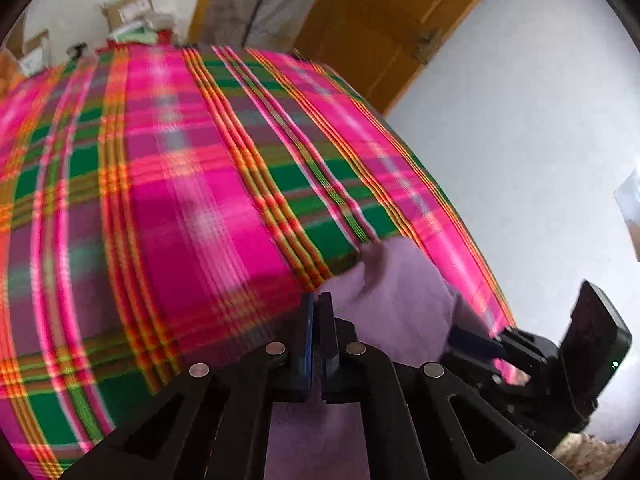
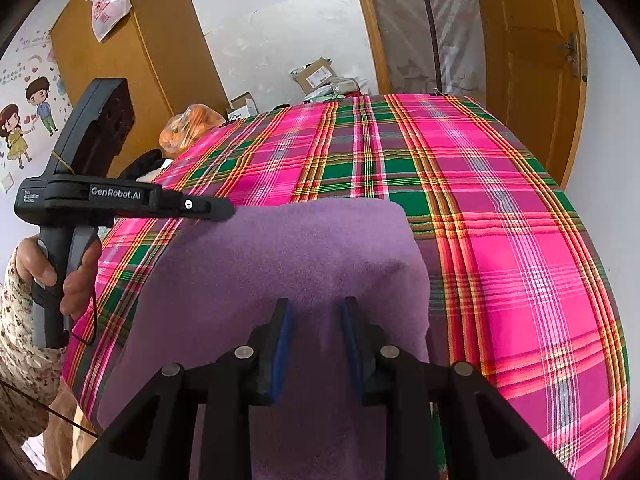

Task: Fold clothes

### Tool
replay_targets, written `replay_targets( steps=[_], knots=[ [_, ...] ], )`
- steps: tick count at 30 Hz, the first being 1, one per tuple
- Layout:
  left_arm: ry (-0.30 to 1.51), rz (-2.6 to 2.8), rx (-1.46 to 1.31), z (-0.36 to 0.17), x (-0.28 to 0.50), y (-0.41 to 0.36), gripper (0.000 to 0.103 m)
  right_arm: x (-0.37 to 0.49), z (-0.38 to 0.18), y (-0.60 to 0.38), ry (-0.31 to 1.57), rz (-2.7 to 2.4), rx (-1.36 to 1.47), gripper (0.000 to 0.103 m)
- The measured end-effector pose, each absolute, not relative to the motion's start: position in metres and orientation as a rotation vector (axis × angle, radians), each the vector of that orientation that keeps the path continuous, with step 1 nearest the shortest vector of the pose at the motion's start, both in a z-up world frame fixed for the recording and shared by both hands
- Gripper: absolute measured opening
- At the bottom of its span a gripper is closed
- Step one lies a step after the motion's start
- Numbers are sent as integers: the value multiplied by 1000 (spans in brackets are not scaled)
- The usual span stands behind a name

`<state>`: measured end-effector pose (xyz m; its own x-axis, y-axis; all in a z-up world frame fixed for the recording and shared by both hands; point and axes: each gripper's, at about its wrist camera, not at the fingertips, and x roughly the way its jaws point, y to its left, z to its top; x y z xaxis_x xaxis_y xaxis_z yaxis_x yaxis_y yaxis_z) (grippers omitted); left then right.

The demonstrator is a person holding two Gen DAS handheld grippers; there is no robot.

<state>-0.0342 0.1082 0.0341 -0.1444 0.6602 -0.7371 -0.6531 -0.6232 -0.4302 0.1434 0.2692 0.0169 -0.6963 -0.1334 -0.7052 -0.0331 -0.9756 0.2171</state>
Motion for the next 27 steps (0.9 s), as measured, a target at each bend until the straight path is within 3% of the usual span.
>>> replay_targets(
  steps=[13,16,18,27],
  knots=[
    [-195,1896,-1325,13,-58,80,0,146,17,265,-311,-2837,1206,26],
    [-236,1869,-1331,14,-57,70,11,148,18,267,-316,-2840,1201,26],
    [-259,1852,-1332,14,-56,63,23,148,18,268,-319,-2840,1203,26],
    [-264,1780,-1351,9,-48,55,29,148,18,265,-312,-2848,1211,26]
  ],
)
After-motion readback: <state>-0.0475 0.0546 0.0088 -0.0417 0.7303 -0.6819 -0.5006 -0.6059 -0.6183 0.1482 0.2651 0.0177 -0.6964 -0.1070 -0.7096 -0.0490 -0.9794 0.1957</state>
